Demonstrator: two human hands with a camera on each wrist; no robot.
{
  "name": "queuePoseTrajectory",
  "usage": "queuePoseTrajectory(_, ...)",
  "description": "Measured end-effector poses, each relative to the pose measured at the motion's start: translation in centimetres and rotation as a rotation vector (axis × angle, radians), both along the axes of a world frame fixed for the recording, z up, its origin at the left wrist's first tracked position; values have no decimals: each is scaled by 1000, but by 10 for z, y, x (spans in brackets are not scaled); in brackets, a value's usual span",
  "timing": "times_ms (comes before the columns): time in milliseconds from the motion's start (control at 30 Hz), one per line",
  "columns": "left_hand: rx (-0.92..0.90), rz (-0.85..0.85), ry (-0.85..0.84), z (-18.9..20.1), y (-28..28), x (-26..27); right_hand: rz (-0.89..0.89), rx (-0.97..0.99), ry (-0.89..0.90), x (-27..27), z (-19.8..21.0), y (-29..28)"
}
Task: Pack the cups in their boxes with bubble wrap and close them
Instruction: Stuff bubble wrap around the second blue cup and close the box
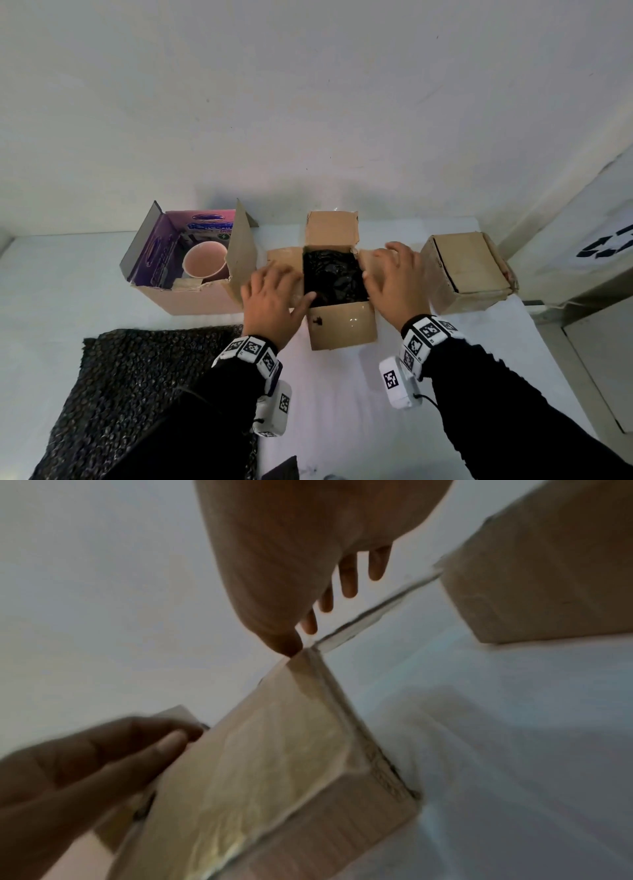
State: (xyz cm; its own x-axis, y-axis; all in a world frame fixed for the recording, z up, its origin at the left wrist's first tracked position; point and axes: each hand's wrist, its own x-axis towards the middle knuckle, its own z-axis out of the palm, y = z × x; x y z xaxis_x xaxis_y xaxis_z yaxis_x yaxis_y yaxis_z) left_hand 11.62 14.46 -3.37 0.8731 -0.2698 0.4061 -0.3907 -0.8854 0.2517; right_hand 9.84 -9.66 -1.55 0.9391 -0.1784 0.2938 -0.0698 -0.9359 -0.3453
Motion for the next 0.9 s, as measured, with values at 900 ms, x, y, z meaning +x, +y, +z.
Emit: queuePoseTrajectory(900, 238, -392, 80, -1, 8, -27, 332, 401, 15, -11, 6, 33)
